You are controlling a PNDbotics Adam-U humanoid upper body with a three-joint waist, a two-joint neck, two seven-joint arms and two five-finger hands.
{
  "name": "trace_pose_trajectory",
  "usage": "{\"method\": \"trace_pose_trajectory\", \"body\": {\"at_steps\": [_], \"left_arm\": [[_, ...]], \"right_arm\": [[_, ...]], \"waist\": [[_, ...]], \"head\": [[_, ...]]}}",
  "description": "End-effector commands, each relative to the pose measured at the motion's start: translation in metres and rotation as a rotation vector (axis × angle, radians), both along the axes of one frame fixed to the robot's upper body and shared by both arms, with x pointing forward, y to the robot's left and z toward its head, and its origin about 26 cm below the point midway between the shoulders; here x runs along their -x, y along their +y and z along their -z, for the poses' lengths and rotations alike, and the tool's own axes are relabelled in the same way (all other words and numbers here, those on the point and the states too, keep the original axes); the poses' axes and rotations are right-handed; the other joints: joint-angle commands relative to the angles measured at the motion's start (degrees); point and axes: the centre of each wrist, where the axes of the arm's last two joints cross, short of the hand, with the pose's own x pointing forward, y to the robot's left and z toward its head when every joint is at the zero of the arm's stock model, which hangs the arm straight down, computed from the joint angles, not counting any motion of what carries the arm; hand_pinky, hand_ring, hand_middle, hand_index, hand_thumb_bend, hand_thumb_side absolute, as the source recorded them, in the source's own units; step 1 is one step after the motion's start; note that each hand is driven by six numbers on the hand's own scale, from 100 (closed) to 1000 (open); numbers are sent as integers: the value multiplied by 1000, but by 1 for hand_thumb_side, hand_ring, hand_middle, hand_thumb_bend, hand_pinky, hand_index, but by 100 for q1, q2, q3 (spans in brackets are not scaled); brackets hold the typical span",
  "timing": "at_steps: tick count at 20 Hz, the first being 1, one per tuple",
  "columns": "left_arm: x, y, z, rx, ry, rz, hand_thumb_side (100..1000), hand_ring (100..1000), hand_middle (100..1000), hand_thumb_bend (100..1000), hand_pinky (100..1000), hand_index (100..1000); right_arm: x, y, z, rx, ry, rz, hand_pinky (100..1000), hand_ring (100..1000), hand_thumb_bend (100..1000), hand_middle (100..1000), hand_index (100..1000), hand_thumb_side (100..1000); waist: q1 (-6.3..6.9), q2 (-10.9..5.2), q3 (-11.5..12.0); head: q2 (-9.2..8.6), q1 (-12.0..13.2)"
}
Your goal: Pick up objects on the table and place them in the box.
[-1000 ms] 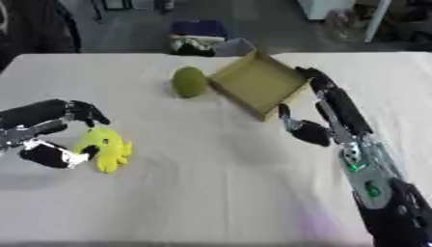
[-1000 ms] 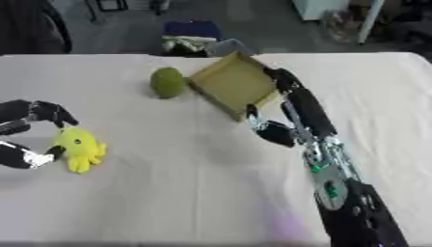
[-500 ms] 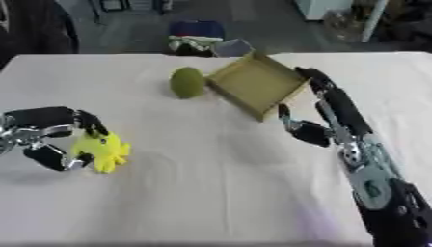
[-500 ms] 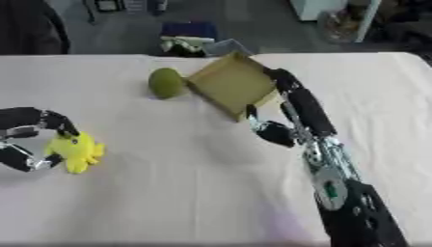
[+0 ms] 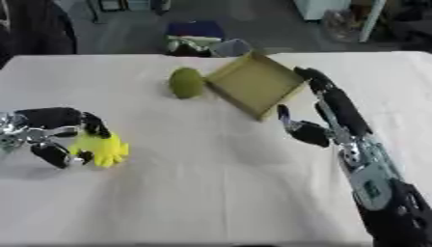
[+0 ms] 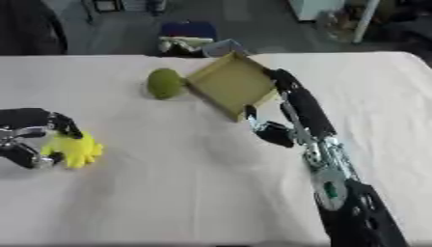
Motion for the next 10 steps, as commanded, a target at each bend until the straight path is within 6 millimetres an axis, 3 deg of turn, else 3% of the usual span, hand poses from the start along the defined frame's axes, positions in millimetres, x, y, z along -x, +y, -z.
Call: {"method": "trace_pose_trajectory", "body": {"at_steps": [1,10], "left_arm": [[-3,3,-16,-19,-70,-1,138,785,812,262,800,897],[3,4,-17,-70,-194,3,154,828,848,318,821,914]], "right_arm": [[-3,-2,-9,4,-28,4,865,1000,194,900,1000,434],[-3,-2,-10,4,-29,5,864,1000,199,900,1000,434]], "waist": [[8,-55,11],[-1,-49,7]], "head": [[28,-10],[28,7]]}}
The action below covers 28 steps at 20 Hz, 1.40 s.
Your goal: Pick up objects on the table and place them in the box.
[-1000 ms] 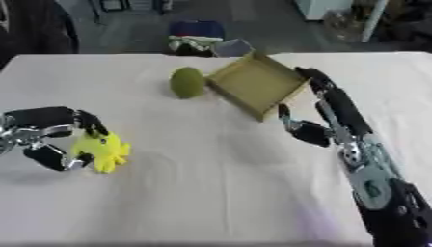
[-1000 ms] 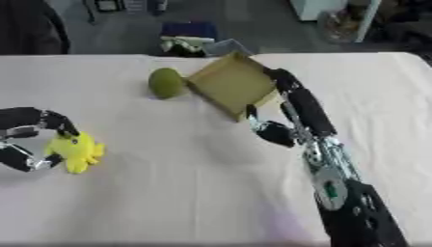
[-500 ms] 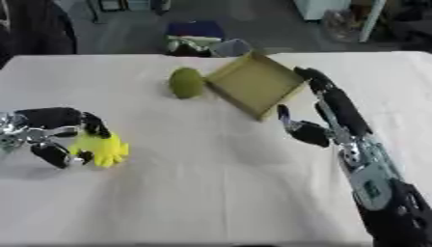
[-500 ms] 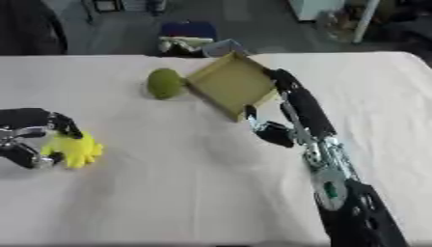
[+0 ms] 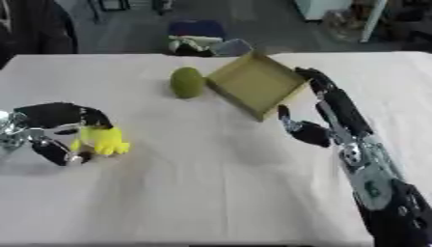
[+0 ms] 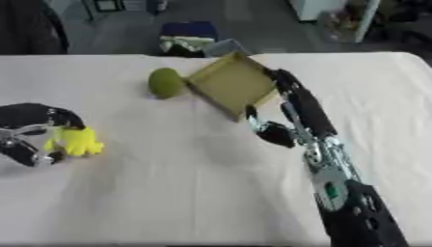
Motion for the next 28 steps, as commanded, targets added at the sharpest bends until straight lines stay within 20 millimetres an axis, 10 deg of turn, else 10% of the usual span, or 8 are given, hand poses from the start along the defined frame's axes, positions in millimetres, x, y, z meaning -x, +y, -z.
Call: {"method": "trace_pose_trajectory", "body": {"at_steps": [1,13,19,28], "left_arm": [[0,6,-12,-33,-70,-5,153,828,849,318,822,914],[3,10,-10,11,-224,-35,147,821,835,320,819,905],[7,19,22,-48,-56,-36,245,806,824,261,805,898],[-5,13,6,26,-63,-32,144,521,510,100,638,657]], "right_arm": [[-3,-2,-10,4,-29,5,864,1000,199,900,1000,434],[-4,-2,-10,2,-28,9,864,1000,204,900,1000,434],[-4,-1,-11,2,-29,5,864,1000,205,901,1000,435],[-4,-2,-10,1,-27,9,864,1000,207,901,1000,435]], "waist": [[4,-50,1],[-16,-40,1],[-17,-35,-23],[-29,-35,-20]], "head": [[28,0],[28,9],[28,39],[28,34]]}}
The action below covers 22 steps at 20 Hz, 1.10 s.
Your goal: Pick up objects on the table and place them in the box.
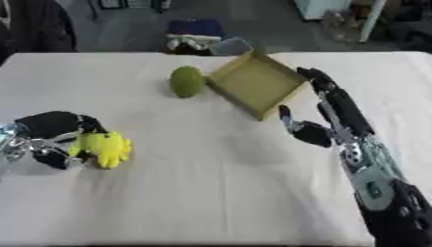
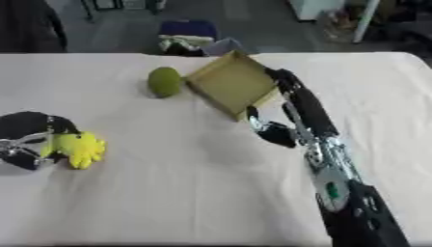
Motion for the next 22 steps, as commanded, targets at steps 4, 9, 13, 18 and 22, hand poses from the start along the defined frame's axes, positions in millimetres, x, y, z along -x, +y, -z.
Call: {"method": "trace_pose_trajectory", "body": {"at_steps": [4,9,13,18,22], "left_arm": [[-10,-11,-50,105,-209,13,176,491,474,100,632,627],[-26,-36,-90,214,-382,72,175,497,473,100,643,634],[-44,-63,-103,301,-412,111,171,506,482,100,647,649],[-71,-104,-104,328,-401,159,165,514,489,100,651,660],[-96,-137,-103,337,-391,163,166,535,511,100,663,685]], "right_arm": [[-4,-2,-10,2,-25,8,864,1000,210,901,1000,435],[-3,2,-8,2,-21,-5,863,1000,211,901,1000,435],[-1,8,-6,1,-14,-28,863,1000,213,901,1000,436],[1,20,-8,-8,-18,-64,863,1000,215,900,1000,435],[1,29,-13,-15,-28,-93,863,1000,217,900,1000,436]], "waist": [[3,-68,22],[-2,-96,-18],[-19,-109,-137],[-66,-58,-365],[-93,22,-550]], "head": [[28,1],[28,60],[28,146],[28,303],[28,436]]}}
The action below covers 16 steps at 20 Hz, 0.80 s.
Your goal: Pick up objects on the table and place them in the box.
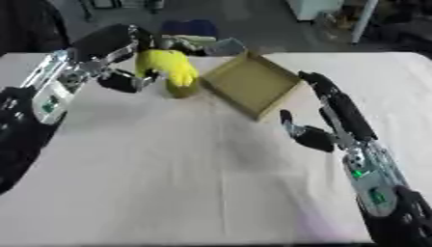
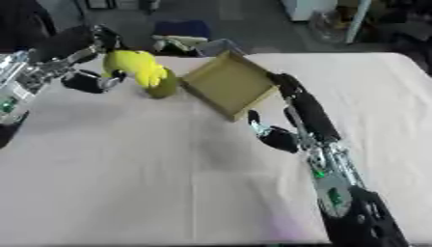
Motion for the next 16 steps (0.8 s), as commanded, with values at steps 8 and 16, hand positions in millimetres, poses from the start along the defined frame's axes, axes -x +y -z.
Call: {"method": "trace_pose_trajectory", "body": {"at_steps": [8,16], "left_arm": [[-52,-74,-22,51,13,-102,138,639,641,100,709,795],[-71,-92,14,25,47,-254,180,677,695,106,726,833]], "right_arm": [[-2,18,-21,-17,-52,-62,863,1000,218,900,1000,437],[-1,24,-26,-23,-62,-83,862,1000,221,900,999,438]], "waist": [[-8,88,-244],[-16,155,-393]], "head": [[28,226],[28,304]]}}
